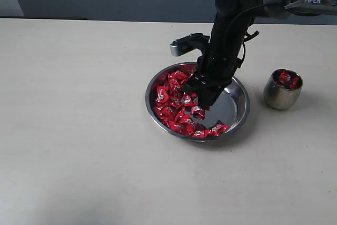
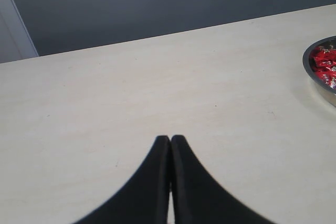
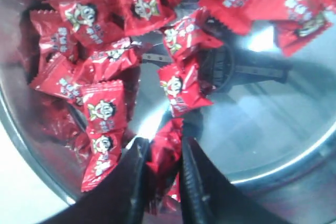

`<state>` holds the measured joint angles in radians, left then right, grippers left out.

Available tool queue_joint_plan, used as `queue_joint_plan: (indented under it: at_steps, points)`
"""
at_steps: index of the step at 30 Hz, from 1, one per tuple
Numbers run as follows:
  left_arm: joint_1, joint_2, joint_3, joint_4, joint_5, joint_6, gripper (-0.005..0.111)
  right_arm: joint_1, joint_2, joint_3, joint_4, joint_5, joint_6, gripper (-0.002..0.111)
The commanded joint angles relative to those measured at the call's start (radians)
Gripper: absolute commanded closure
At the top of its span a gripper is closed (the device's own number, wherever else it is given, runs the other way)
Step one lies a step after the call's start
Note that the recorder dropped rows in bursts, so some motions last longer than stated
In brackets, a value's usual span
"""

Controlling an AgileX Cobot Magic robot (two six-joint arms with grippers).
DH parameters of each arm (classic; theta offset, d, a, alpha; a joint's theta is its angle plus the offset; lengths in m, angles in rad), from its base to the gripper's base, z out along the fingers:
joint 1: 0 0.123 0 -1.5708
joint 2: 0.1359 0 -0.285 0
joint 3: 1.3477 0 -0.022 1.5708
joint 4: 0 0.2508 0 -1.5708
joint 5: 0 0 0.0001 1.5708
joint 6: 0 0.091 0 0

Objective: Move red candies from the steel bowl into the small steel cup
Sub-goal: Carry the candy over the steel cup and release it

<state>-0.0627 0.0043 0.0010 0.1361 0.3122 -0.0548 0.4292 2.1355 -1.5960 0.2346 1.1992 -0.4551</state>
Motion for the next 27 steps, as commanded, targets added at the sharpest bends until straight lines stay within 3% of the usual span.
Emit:
queue_joint_plan:
  at_steps: [1, 13, 25, 27]
  points:
    - [-0.01, -0.004, -0.001, 0.0, -0.004, -0.006, 0.106, -0.07, -0.078, -0.005, -0.026, -0.055, 0.028, 0.107]
    - [-0.01, -0.004, -0.001, 0.0, -0.004, -0.006, 0.106, -0.372, -0.163, -0.003, -0.027, -0.012, 0.092, 0.107]
    - [-0.01, -0.004, -0.001, 0.0, -0.004, -0.006, 0.106, -0.42, -0.135, 0.026, -0.103, 0.015, 0.152, 0.106]
    - [-0.01, -0.004, -0.001, 0.0, -0.004, -0.006, 0.106, -0.42, -0.135, 0.026, -0.108, 0.015, 0.152, 0.101]
